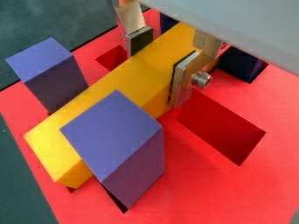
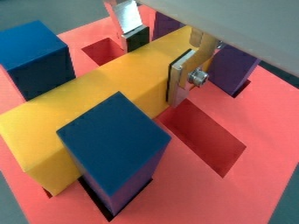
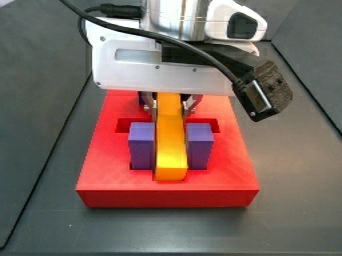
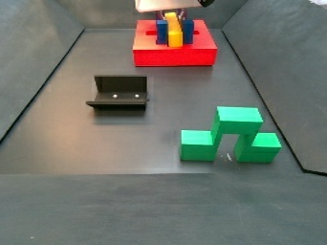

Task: Pick up the yellow object. Move up. Move to above the board. Insert the yellow object.
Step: Insert the yellow object.

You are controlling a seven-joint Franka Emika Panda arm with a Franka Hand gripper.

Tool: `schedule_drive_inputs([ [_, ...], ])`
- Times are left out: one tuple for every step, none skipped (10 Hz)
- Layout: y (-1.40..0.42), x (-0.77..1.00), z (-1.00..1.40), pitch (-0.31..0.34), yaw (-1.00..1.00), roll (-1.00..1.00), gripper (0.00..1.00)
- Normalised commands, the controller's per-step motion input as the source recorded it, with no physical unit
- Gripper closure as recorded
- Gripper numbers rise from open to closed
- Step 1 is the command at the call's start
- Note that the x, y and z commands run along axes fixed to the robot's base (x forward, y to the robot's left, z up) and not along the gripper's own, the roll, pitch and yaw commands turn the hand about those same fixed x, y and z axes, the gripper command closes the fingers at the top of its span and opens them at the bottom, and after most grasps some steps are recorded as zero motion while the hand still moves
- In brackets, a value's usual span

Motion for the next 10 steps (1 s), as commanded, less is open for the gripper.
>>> schedule_drive_inputs([
  [0.0, 0.0, -0.43, -0.093, 0.0, -0.17, 1.0],
  [0.0, 0.0, -0.27, -0.066, 0.0, -0.18, 1.0],
  [-0.06, 0.0, -0.06, 0.0, 0.0, -0.12, 1.0],
  [-0.11, 0.07, -0.07, 0.0, -0.15, -0.14, 1.0],
  [-0.04, 0.12, -0.05, -0.006, -0.3, -0.13, 1.0],
  [-0.01, 0.11, -0.04, -0.006, -0.31, -0.11, 1.0],
  [0.0, 0.07, -0.06, -0.004, -0.31, -0.09, 1.0],
  [0.0, 0.0, -0.11, 0.0, -0.13, -0.07, 1.0],
  [0.0, -0.02, -0.05, -0.01, 0.0, -0.03, 1.0],
  [0.0, 0.0, 0.0, 0.0, 0.0, 0.0, 1.0],
])
